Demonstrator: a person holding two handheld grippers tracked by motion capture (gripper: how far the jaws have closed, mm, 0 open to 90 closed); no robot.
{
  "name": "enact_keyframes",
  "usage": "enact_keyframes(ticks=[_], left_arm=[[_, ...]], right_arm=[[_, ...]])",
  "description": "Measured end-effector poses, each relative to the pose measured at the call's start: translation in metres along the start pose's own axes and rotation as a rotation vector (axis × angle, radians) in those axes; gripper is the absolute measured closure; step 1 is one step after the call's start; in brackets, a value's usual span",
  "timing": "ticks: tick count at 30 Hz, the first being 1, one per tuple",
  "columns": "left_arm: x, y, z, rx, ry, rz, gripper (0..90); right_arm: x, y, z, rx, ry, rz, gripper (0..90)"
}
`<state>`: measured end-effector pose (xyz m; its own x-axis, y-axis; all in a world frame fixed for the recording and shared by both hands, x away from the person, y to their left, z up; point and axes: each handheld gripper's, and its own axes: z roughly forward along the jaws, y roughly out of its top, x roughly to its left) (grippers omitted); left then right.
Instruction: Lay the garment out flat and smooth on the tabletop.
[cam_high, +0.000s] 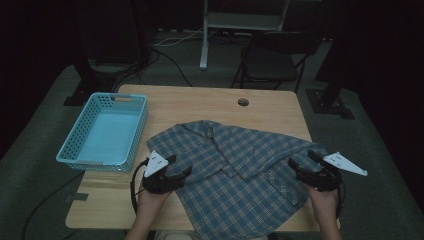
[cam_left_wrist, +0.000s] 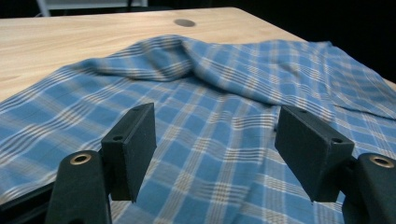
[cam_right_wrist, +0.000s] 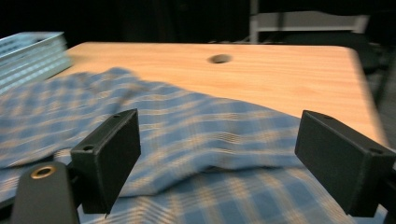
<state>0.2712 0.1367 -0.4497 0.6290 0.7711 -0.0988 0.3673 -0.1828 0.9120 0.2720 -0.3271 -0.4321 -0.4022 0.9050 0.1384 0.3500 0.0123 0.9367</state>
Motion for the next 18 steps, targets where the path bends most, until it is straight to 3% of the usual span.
enact_keyframes(ticks=[2,3,4,5,8,9,13,14,18], left_arm=[[-0.003,0.001,0.003,0.006,-0.008,0.013,30.1],[-0.011,0.001,0.010,0.018,-0.031,0.044,30.0],[-0.011,0.001,0.010,0.018,-0.031,0.044,30.1],[-0.018,-0.002,0.019,0.050,-0.037,0.088,30.0],[-0.023,-0.006,0.029,0.081,-0.053,0.099,30.1],[-0.023,-0.006,0.029,0.081,-0.053,0.099,30.1],[-0.028,-0.008,0.043,0.124,-0.063,0.121,30.1],[-0.029,-0.009,0.046,0.130,-0.064,0.124,30.0],[-0.032,-0.010,0.060,0.166,-0.061,0.150,30.1]], right_arm=[[0.013,0.003,0.011,0.027,0.057,-0.023,13.7],[0.021,0.003,0.017,0.043,0.095,-0.035,13.6],[0.021,0.003,0.017,0.043,0.095,-0.035,13.6],[0.036,0.001,0.028,0.072,0.139,-0.076,13.4],[0.057,-0.004,0.043,0.123,0.198,-0.134,13.6],[0.057,-0.004,0.043,0.123,0.198,-0.134,13.6],[0.079,-0.014,0.061,0.224,0.246,-0.216,14.6],[0.084,-0.019,0.067,0.260,0.250,-0.245,18.3],[0.088,-0.028,0.075,0.314,0.252,-0.276,20.5]])
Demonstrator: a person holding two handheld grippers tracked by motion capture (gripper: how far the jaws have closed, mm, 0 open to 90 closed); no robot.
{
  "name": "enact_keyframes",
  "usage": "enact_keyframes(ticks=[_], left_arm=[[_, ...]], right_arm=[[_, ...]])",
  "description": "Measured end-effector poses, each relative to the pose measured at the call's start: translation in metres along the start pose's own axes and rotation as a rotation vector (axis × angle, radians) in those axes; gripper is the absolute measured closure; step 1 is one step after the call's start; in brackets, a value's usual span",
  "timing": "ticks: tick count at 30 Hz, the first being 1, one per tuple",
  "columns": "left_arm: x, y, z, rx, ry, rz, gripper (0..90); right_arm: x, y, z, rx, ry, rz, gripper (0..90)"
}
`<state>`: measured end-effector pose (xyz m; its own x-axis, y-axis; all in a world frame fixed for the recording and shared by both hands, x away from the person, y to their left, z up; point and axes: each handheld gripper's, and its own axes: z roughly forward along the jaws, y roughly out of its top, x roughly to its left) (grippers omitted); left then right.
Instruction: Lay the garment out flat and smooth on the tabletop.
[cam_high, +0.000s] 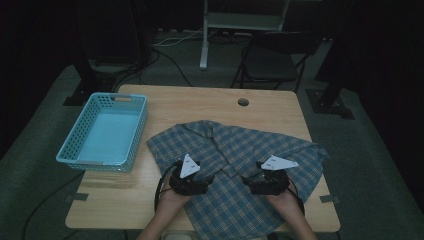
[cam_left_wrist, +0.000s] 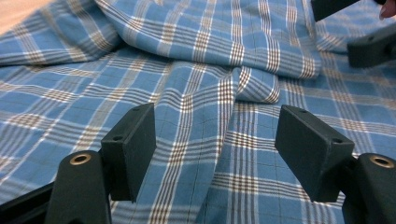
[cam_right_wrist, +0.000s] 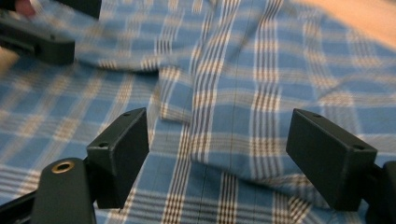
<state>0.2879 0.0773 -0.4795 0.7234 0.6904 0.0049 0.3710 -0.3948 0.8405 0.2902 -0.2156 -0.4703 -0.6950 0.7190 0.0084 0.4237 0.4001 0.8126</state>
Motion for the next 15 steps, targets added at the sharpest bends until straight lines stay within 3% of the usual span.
enact_keyframes(ticks=[1,2,3,4,5,8,9,10,11,13,14,15], left_arm=[[-0.001,-0.001,0.008,0.029,0.014,0.023,30.1],[-0.001,-0.001,0.008,0.029,0.014,0.023,30.1],[-0.001,-0.004,0.015,0.061,0.041,0.041,30.1],[-0.001,-0.004,0.015,0.061,0.041,0.041,30.1],[0.000,-0.004,0.020,0.108,0.063,0.050,30.1],[0.001,-0.003,0.021,0.106,0.090,0.062,30.4],[0.002,-0.002,0.024,0.139,0.093,0.066,32.1],[0.002,-0.002,0.024,0.139,0.093,0.066,36.9],[0.001,0.000,0.025,0.151,0.106,0.079,37.7],[0.000,0.003,0.028,0.168,0.108,0.094,39.7],[0.000,0.003,0.028,0.168,0.108,0.094,41.2],[0.001,0.006,0.031,0.177,0.093,0.100,44.6]], right_arm=[[0.001,-0.004,0.006,0.036,0.001,-0.013,23.1],[0.001,-0.004,0.006,0.036,0.001,-0.013,23.1],[0.001,-0.007,0.012,0.082,-0.010,-0.031,24.2],[0.001,-0.008,0.015,0.096,-0.015,-0.034,26.3],[0.000,-0.009,0.017,0.106,-0.022,-0.043,28.9],[0.000,-0.010,0.021,0.131,-0.049,-0.048,33.4],[0.000,-0.009,0.022,0.140,-0.075,-0.065,41.2],[0.000,-0.009,0.022,0.140,-0.075,-0.065,41.2],[0.000,-0.008,0.021,0.136,-0.094,-0.081,51.7],[0.000,-0.007,0.020,0.130,-0.097,-0.090,61.3],[0.000,-0.007,0.020,0.130,-0.097,-0.090,61.3],[-0.001,-0.006,0.020,0.131,-0.096,-0.089,70.1]])
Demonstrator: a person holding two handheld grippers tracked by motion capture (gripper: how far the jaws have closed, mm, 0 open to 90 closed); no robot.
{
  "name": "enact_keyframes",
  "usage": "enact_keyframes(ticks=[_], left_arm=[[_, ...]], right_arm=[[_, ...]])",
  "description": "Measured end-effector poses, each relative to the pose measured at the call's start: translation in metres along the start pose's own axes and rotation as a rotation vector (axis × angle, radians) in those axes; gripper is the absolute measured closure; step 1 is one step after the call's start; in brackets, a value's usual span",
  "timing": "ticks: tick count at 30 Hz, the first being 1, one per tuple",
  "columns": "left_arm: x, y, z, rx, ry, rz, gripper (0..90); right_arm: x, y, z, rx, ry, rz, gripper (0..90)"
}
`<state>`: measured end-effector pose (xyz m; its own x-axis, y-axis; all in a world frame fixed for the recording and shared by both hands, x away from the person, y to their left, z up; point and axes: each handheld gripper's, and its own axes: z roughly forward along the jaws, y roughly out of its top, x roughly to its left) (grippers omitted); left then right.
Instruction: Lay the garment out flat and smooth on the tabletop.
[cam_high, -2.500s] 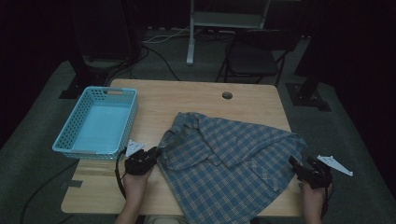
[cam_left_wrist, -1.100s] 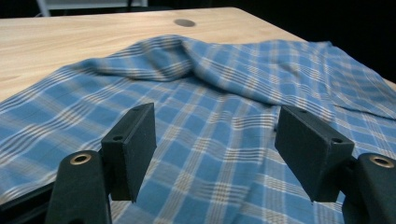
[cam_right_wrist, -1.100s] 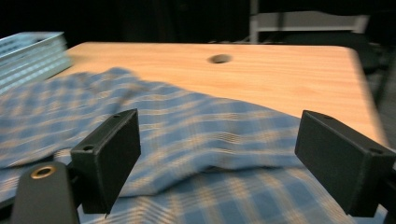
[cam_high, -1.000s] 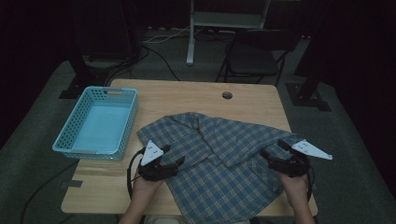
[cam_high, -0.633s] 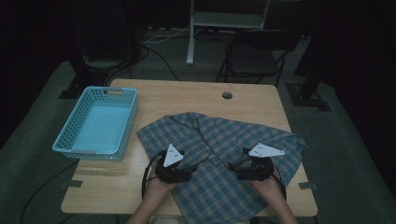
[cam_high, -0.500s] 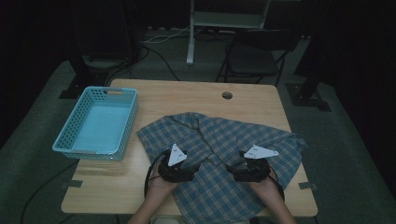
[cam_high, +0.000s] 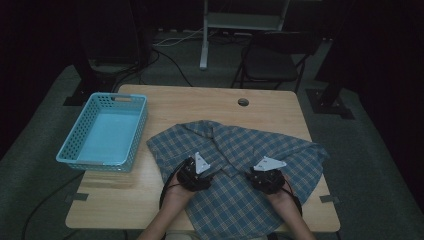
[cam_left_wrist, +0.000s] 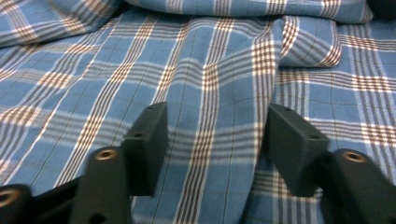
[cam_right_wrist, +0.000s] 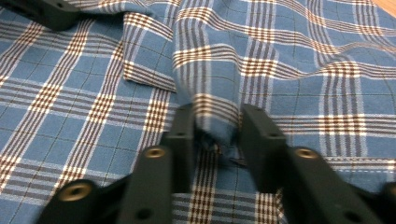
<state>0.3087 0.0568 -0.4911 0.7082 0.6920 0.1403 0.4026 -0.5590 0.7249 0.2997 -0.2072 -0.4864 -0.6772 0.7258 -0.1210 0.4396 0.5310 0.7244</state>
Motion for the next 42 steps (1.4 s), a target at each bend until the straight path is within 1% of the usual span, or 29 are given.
enact_keyframes(ticks=[1,2,4,5,6,8,9,11,12,13,14,15,16,17,18,19,21,22,23,24,27,29,31,33,36,37,40,41,42], left_arm=[[0.000,0.000,0.000,0.000,0.000,0.000,46.5],[0.002,0.003,0.002,0.008,-0.014,0.004,49.5],[0.003,0.003,0.002,0.010,-0.026,0.000,56.2],[0.003,0.003,0.002,0.010,-0.026,0.000,60.2],[0.004,0.003,0.002,0.009,-0.048,0.002,66.1],[0.004,0.003,0.002,0.006,-0.056,0.013,75.0],[0.004,0.003,0.002,0.008,-0.054,0.013,75.7],[0.004,0.003,0.001,0.013,-0.046,0.017,83.2],[0.006,0.002,0.001,0.015,-0.051,0.021,84.8],[0.006,0.002,0.001,0.015,-0.051,0.021,86.1],[0.007,0.002,0.000,0.025,-0.066,0.034,86.5],[0.008,0.003,-0.001,0.031,-0.069,0.043,86.6],[0.008,0.003,-0.001,0.031,-0.069,0.043,86.9],[0.008,0.003,-0.002,0.036,-0.075,0.055,86.9],[0.009,0.002,-0.003,0.039,-0.085,0.064,87.0],[0.010,0.002,-0.004,0.044,-0.095,0.067,87.0],[0.010,0.000,-0.005,0.037,-0.106,0.097,87.0],[0.011,-0.002,-0.006,0.033,-0.121,0.085,87.0],[0.011,-0.002,-0.006,0.033,-0.121,0.085,87.0],[0.014,-0.004,-0.008,0.033,-0.146,0.073,86.9],[0.015,-0.006,-0.011,0.040,-0.160,0.077,86.9],[0.015,-0.009,-0.015,0.043,-0.173,0.090,86.9],[0.015,-0.011,-0.016,0.044,-0.174,0.095,86.9],[0.013,-0.015,-0.022,0.047,-0.165,0.108,86.9],[0.011,-0.019,-0.029,0.060,-0.169,0.121,86.9],[0.011,-0.019,-0.029,0.060,-0.169,0.121,86.9],[0.010,-0.024,-0.037,0.075,-0.177,0.141,86.8],[0.010,-0.024,-0.037,0.075,-0.177,0.141,86.8],[0.009,-0.027,-0.041,0.078,-0.168,0.146,86.8]], right_arm=[[0.000,0.000,0.000,-0.001,0.001,-0.003,73.9],[-0.001,0.001,-0.001,-0.001,-0.001,-0.007,75.6],[-0.003,0.003,-0.003,-0.003,-0.004,-0.009,79.4],[-0.005,0.004,-0.004,-0.007,0.000,0.001,80.0],[-0.008,0.005,-0.005,-0.013,0.000,0.008,80.6],[-0.012,0.007,-0.008,-0.019,-0.010,0.018,81.7],[-0.015,0.008,-0.009,-0.023,-0.012,0.026,81.8],[-0.017,0.009,-0.011,-0.032,-0.019,0.035,82.1],[-0.025,0.012,-0.014,-0.034,-0.042,0.055,82.2],[-0.025,0.012,-0.014,-0.034,-0.042,0.055,82.2],[-0.032,0.014,-0.016,-0.036,-0.066,0.075,82.5],[-0.037,0.015,-0.016,-0.031,-0.081,0.085,82.5],[-0.042,0.017,-0.017,-0.030,-0.091,0.101,82.6],[-0.042,0.017,-0.017,-0.030,-0.091,0.101,82.6],[-0.054,0.019,-0.020,-0.027,-0.124,0.130,82.7],[-0.059,0.020,-0.021,-0.027,-0.132,0.139,82.7],[-0.072,0.022,-0.024,-0.024,-0.149,0.172,82.8],[-0.075,0.022,-0.024,-0.025,-0.154,0.181,82.8],[-0.075,0.022,-0.024,-0.025,-0.154,0.181,82.8],[-0.087,0.024,-0.024,-0.011,-0.170,0.197,82.8],[-0.099,0.027,-0.022,0.017,-0.193,0.194,82.9],[-0.108,0.029,-0.022,0.030,-0.207,0.200,82.9],[-0.114,0.031,-0.023,0.033,-0.218,0.208,82.8],[-0.121,0.033,-0.026,0.035,-0.227,0.216,82.9],[-0.130,0.036,-0.030,0.044,-0.245,0.223,83.3],[-0.132,0.036,-0.031,0.049,-0.251,0.226,83.3],[-0.139,0.036,-0.035,0.053,-0.263,0.231,83.5],[-0.141,0.035,-0.037,0.055,-0.268,0.242,83.7],[-0.143,0.034,-0.039,0.053,-0.273,0.244,83.9]])
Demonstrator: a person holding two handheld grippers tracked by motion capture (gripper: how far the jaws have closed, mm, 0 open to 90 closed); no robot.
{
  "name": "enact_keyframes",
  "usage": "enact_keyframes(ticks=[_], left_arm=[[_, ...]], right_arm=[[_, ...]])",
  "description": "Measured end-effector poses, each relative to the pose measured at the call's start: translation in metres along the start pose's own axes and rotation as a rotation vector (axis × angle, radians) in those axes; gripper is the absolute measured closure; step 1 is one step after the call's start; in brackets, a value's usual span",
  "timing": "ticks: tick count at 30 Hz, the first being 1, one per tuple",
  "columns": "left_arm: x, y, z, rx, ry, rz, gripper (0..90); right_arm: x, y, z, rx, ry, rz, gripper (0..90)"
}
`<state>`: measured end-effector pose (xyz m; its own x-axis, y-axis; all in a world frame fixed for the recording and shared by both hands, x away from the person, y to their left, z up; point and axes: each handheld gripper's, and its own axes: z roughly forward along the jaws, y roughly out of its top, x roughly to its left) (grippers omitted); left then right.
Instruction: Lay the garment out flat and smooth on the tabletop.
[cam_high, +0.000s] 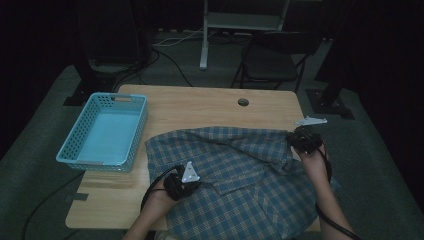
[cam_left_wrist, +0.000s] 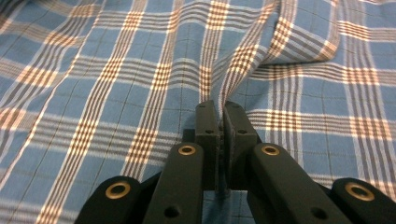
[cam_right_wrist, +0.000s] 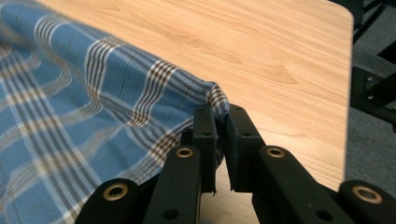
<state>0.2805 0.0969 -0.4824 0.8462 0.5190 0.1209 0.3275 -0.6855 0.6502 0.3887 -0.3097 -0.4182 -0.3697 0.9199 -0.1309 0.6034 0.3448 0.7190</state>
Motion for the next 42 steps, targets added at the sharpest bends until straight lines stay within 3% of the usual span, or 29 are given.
enact_keyframes(ticks=[10,18,24,28,30,33,35,36,37,38,40,41,42], left_arm=[[-0.008,-0.011,-0.014,0.028,-0.017,0.005,86.7],[-0.007,-0.017,-0.018,0.014,-0.048,-0.007,86.6],[-0.008,-0.018,-0.018,0.011,-0.042,-0.008,86.3],[-0.009,-0.018,-0.018,0.009,-0.038,-0.011,86.1],[-0.009,-0.018,-0.018,0.008,-0.038,-0.008,86.1],[-0.009,-0.018,-0.018,0.005,-0.039,-0.006,86.0],[-0.009,-0.018,-0.018,0.007,-0.038,-0.003,85.9],[-0.008,-0.018,-0.018,0.007,-0.043,-0.004,85.3],[-0.008,-0.018,-0.018,0.007,-0.043,-0.004,83.7],[-0.009,-0.018,-0.017,0.002,-0.031,-0.013,79.3],[-0.005,-0.019,-0.017,0.006,0.020,-0.059,58.9],[-0.005,-0.019,-0.017,0.006,0.020,-0.059,54.1],[-0.002,-0.021,-0.017,0.001,-0.004,-0.095,52.6]], right_arm=[[-0.021,-0.006,-0.003,0.019,-0.029,0.032,85.4],[-0.044,-0.015,0.021,0.110,-0.021,0.123,86.8],[-0.057,-0.022,0.039,0.174,-0.014,0.145,86.2],[-0.059,-0.021,0.047,0.198,-0.014,0.146,85.8],[-0.057,-0.020,0.051,0.219,-0.022,0.143,82.8],[-0.057,-0.020,0.053,0.224,-0.037,0.141,64.8],[-0.059,-0.021,0.052,0.224,-0.038,0.148,60.4],[-0.063,-0.022,0.049,0.223,-0.032,0.169,51.9],[-0.063,-0.022,0.049,0.223,-0.032,0.169,51.9],[-0.067,-0.023,0.045,0.225,-0.017,0.183,46.0],[-0.070,-0.024,0.038,0.208,-0.014,0.185,41.8],[-0.070,-0.024,0.038,0.208,-0.014,0.185,41.8],[-0.073,-0.026,0.029,0.192,-0.009,0.196,41.0]])
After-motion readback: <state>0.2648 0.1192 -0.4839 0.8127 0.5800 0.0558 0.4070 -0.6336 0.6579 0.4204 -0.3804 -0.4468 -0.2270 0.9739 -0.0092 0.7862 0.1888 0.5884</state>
